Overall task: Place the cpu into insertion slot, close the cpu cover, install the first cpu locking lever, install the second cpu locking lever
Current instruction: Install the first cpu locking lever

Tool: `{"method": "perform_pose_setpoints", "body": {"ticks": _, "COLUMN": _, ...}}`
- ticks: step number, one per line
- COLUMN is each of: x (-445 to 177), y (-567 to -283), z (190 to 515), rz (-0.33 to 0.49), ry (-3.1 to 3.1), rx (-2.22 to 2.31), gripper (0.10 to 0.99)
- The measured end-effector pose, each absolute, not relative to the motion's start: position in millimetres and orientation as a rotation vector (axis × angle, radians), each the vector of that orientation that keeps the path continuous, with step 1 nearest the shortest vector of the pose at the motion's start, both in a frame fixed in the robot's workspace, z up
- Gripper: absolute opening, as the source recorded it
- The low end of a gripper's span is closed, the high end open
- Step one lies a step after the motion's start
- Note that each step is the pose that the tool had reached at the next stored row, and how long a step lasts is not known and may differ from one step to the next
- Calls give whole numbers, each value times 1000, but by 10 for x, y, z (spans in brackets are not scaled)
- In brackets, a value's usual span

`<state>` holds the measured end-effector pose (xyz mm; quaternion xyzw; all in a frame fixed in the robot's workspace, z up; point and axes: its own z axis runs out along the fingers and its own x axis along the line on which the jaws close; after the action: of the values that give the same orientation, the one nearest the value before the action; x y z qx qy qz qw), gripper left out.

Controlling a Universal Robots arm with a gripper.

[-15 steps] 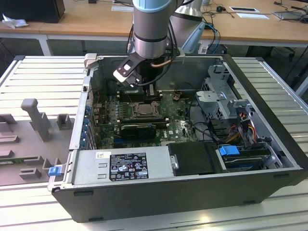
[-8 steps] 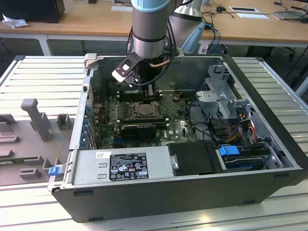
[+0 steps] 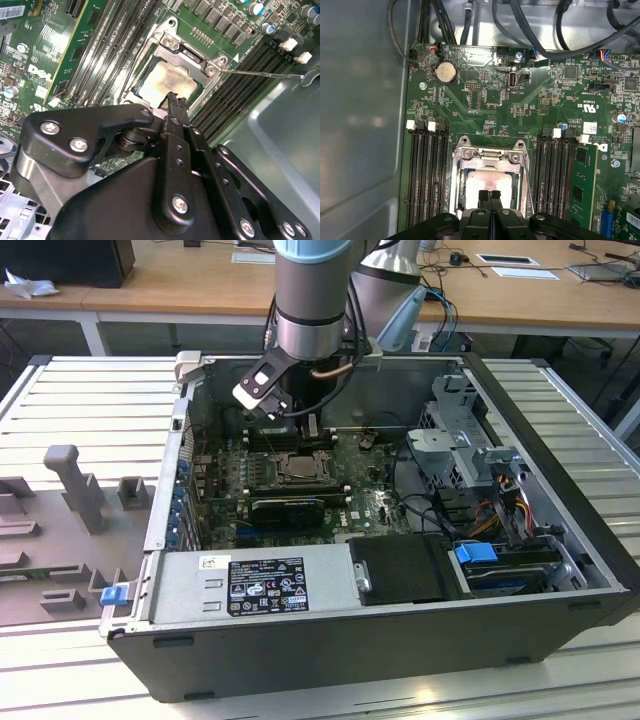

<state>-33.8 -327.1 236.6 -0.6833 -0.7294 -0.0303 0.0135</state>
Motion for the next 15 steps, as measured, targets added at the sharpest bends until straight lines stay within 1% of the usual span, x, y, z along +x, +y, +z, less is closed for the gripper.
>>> {"method": "perform_pose_setpoints", "body": {"ticks": 10, "x": -338, "y": -3271, "z": 2440, "rz": -94, "ry": -2272, "rx": -2129, "gripper": 106}}
{"method": "perform_pose_setpoints", "body": {"ticks": 15, "x": -338, "y": -3271, "z": 2583, "rz": -94, "ry": -2273, "rx": -2129, "gripper": 106}}
